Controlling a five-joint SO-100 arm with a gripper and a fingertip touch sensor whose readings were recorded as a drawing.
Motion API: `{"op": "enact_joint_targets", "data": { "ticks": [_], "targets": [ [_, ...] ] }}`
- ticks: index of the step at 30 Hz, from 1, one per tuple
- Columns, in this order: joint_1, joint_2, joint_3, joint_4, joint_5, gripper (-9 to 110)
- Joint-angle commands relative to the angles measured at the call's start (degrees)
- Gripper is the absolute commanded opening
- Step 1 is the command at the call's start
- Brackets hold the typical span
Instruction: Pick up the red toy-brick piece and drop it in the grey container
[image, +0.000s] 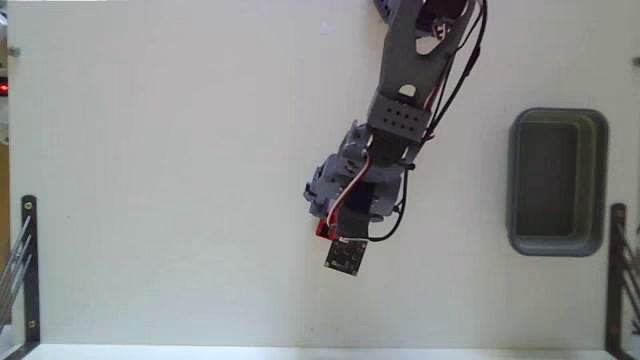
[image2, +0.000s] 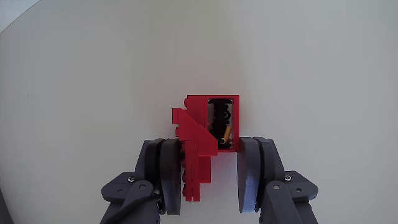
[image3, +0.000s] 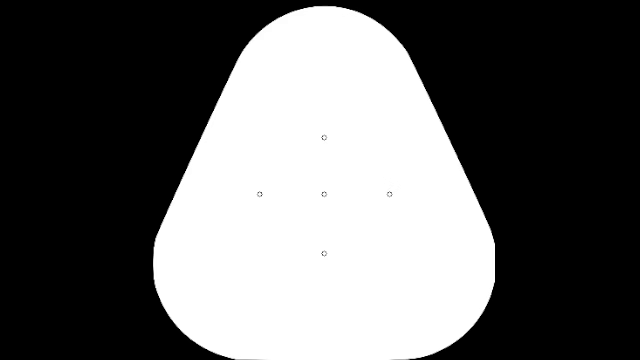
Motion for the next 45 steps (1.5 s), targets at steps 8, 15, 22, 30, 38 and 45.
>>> {"op": "enact_joint_targets", "data": {
  "ticks": [8, 15, 22, 30, 38, 45],
  "targets": [
    [0.84, 1.51, 0.61, -0.78, 0.26, 46],
    [0.84, 1.51, 0.61, -0.78, 0.26, 44],
    [0.84, 1.51, 0.61, -0.78, 0.26, 42],
    [0.84, 1.51, 0.61, -0.78, 0.26, 42],
    [0.84, 1.51, 0.61, -0.78, 0.26, 42],
    [0.84, 1.51, 0.61, -0.78, 0.26, 42]
  ]
}}
